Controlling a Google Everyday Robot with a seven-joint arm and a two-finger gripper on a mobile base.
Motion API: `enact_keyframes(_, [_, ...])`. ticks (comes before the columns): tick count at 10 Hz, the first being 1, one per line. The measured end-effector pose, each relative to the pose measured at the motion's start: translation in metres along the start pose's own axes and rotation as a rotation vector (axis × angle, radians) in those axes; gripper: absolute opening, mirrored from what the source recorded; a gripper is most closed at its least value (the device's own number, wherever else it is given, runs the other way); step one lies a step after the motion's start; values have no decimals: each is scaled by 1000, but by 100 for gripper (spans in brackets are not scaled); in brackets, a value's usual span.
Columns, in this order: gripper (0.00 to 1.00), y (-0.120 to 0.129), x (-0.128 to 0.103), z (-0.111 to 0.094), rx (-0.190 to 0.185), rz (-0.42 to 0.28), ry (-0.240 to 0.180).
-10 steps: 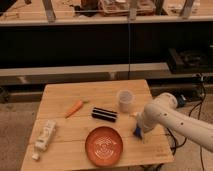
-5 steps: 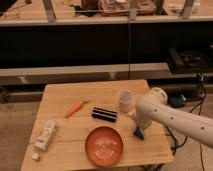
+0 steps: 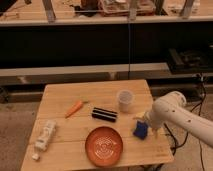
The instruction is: Place the white sponge in the ceramic bowl
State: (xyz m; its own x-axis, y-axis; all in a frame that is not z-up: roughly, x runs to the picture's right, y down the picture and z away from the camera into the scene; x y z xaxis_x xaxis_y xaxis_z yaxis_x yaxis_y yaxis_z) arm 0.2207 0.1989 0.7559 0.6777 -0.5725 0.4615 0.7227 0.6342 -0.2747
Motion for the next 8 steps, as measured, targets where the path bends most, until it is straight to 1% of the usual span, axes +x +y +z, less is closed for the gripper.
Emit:
enact_keyframes(1, [80, 0, 1, 3, 12, -29, 1])
enact_keyframes(3, [80, -1, 4, 12, 28, -57, 7])
enact_keyframes(5, [80, -5, 9, 19, 31, -59, 11])
enact_keyframes(6, [80, -5, 13, 23, 27, -54, 15])
enact_keyframes(8, [80, -6, 20, 33, 6, -47, 30])
